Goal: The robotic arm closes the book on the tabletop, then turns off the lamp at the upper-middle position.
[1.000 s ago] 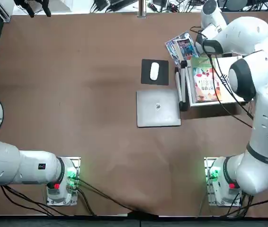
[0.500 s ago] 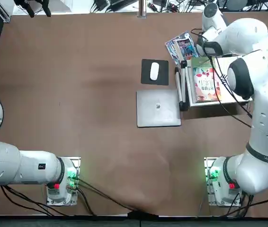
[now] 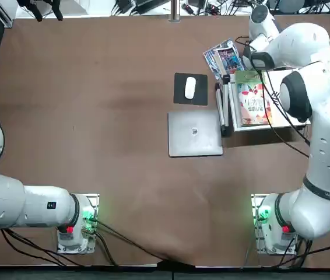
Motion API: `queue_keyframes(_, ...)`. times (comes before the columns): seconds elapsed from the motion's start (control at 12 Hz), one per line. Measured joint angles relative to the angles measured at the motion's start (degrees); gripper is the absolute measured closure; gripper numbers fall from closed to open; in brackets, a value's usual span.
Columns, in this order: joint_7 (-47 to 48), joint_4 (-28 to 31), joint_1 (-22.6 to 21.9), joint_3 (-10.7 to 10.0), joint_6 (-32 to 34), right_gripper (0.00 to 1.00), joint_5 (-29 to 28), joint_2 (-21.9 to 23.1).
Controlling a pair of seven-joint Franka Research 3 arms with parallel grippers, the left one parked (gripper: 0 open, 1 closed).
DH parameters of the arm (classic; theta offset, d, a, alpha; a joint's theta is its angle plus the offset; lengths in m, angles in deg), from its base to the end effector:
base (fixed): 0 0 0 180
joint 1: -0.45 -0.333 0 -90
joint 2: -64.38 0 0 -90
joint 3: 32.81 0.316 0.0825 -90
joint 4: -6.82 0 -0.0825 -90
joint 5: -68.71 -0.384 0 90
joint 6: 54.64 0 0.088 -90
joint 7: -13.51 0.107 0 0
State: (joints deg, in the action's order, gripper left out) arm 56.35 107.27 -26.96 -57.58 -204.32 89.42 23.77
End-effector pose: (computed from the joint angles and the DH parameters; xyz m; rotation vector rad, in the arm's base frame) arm 0.6791 0.0706 0.2135 2.7036 -0.3803 0.4843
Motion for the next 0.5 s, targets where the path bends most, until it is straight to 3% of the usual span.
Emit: queue_keyframes(0.5,0.0,0.0,1.1,0.0,-0.5,0.99,1.9,-0.3)
